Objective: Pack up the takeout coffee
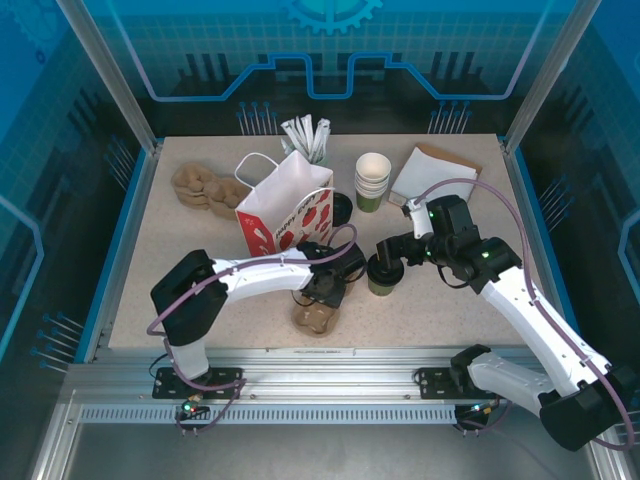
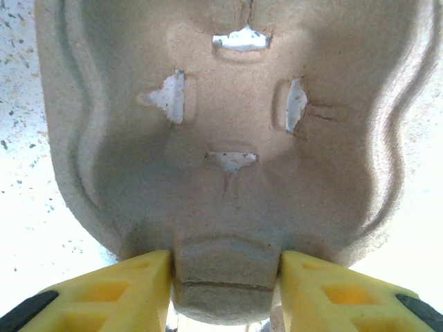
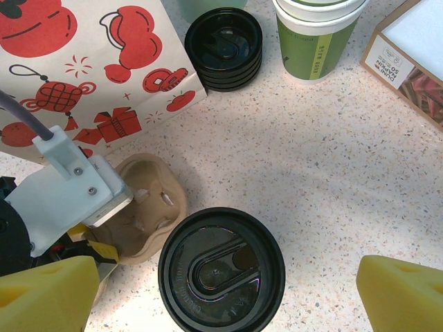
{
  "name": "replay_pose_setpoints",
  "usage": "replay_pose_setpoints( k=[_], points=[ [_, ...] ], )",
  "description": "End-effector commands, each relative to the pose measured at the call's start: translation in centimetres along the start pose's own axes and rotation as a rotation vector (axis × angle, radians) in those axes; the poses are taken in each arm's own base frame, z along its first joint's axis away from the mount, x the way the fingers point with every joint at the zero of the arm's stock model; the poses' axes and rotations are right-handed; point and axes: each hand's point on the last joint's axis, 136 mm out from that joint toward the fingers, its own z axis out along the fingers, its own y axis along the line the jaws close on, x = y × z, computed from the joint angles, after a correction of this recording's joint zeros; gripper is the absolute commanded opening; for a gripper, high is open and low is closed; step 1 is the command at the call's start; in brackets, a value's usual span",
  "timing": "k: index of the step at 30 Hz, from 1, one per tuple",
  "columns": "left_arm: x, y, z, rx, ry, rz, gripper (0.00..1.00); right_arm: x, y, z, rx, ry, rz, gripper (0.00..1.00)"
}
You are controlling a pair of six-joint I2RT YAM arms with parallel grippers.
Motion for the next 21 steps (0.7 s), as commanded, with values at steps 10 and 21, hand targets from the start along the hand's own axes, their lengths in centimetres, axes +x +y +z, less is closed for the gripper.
replay_pose_setpoints(
  k=[10,21],
  points=[
    [-0.4,-0.4,-4.8,0.088,-0.090,0.072,0.38,-1.0,0.2,-0.8,-0.014,-0.030,0.006,0.97],
    [0.0,-1.3,-14.1,0.291,-0.271,0.301,0.34,-4.9,0.2,-4.9,0.024,-0.132,0.003,0.97]
  ],
)
